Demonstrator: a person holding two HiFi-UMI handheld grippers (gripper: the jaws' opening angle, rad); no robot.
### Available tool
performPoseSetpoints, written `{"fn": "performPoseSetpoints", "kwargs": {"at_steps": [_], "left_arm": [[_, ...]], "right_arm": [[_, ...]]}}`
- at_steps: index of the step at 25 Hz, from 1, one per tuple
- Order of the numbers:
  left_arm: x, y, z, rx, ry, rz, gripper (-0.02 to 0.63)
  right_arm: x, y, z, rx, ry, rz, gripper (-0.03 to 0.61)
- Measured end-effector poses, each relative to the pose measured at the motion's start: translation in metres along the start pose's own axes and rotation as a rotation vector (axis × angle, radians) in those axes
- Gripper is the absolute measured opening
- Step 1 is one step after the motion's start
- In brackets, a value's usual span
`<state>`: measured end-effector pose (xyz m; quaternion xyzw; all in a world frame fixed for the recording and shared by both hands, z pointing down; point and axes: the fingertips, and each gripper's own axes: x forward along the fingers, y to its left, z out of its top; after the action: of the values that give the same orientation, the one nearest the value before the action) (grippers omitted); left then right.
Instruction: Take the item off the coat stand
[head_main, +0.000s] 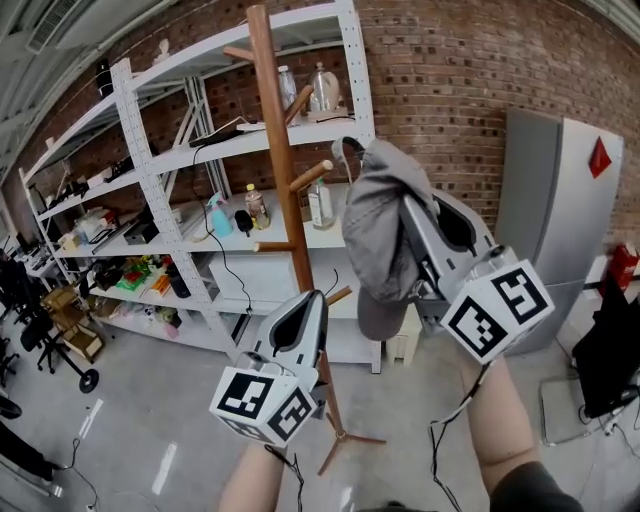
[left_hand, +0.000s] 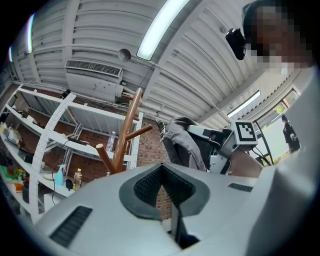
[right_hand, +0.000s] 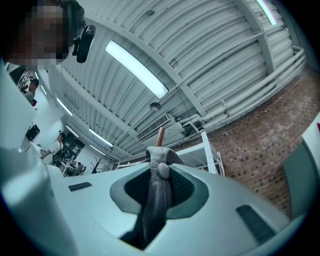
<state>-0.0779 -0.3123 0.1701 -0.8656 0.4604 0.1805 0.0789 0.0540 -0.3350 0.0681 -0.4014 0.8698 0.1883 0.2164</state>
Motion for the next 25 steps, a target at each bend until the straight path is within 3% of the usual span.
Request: {"fn": "performPoseSetpoints", "kwargs": {"at_steps": [25], "left_arm": [[-0.06,0.001,-0.055,-0.157,0.107,-0.064,0.008]], "right_arm": [[-0.093,0.072,-0.1,0.02,0.204,-0.132,0.061]]}}
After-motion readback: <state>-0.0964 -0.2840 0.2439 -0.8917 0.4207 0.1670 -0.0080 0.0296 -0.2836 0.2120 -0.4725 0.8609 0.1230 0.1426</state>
